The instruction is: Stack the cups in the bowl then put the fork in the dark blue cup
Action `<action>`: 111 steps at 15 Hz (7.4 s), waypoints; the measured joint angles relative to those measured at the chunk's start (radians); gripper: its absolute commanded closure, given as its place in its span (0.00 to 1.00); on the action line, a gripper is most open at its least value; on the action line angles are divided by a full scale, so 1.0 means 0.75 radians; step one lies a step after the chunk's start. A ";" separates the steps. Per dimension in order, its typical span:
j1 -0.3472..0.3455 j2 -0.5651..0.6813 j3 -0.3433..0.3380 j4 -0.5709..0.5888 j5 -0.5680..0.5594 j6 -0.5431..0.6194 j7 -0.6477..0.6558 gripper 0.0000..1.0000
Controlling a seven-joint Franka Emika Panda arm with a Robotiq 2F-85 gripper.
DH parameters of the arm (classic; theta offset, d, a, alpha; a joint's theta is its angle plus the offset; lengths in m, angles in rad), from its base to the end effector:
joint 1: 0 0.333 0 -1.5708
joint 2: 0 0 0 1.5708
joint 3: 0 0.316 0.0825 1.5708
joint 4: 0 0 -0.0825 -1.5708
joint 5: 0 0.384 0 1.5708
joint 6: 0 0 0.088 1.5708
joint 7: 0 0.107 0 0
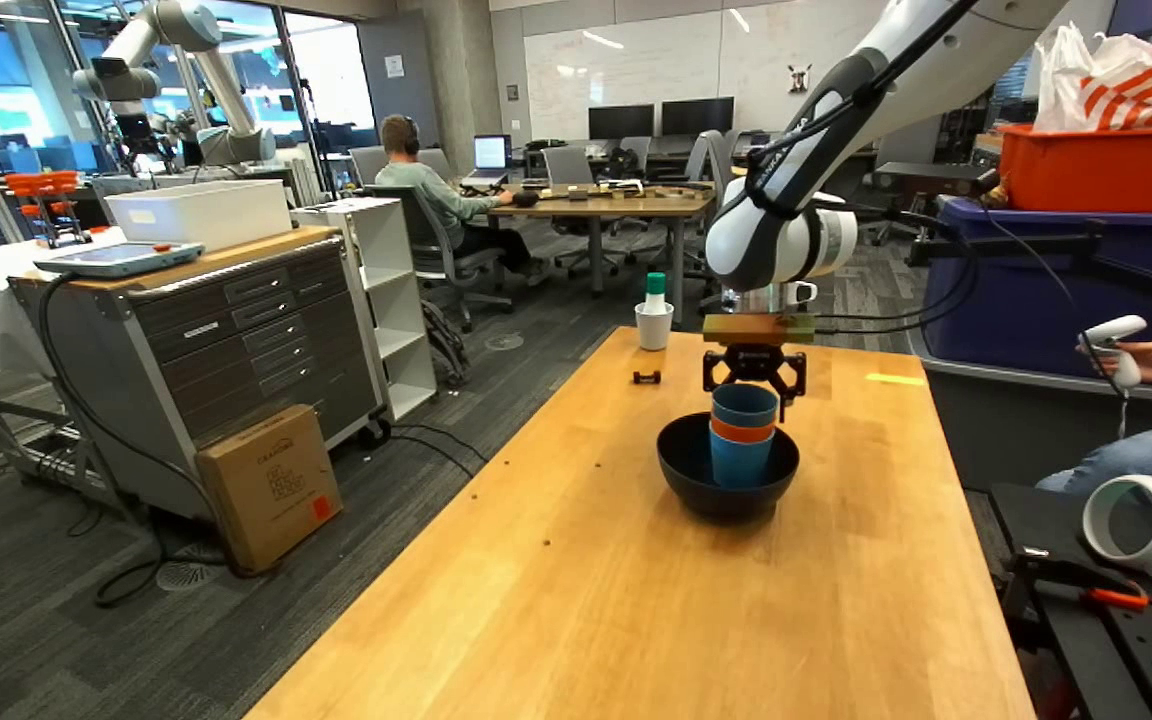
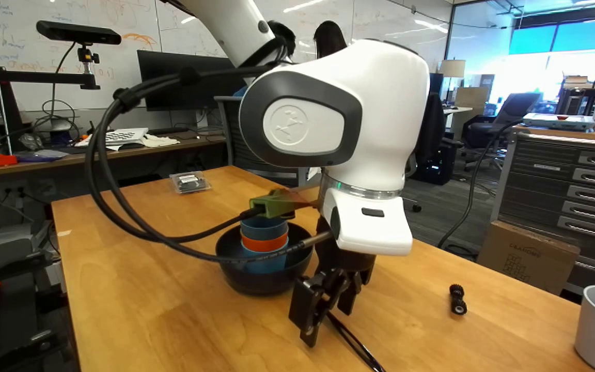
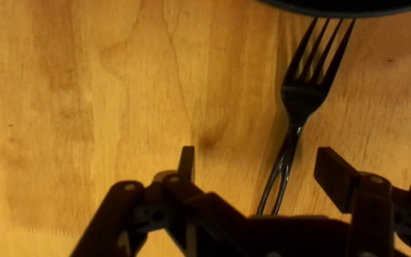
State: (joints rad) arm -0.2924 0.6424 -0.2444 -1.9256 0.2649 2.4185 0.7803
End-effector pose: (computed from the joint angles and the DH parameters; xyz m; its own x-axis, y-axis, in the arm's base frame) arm 0.5237 -0.3079 0.1505 0.0777 -0.9931 -0.0873 -0.9931 -0.0848 0.0811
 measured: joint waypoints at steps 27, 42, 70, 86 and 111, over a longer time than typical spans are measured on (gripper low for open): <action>0.071 -0.102 -0.113 0.063 -0.064 0.007 0.029 0.87; 0.334 -0.573 -0.118 -0.394 -0.657 0.483 0.021 0.87; 0.299 -0.753 -0.244 -0.960 -1.059 1.571 -0.300 0.87; 0.194 -0.486 0.084 -1.123 -0.576 2.187 -0.708 0.87; 0.160 -0.259 0.087 -1.105 -0.386 2.394 -0.897 0.25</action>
State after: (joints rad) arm -0.1723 0.4483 -0.1791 -2.7542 -0.0247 4.2139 0.1074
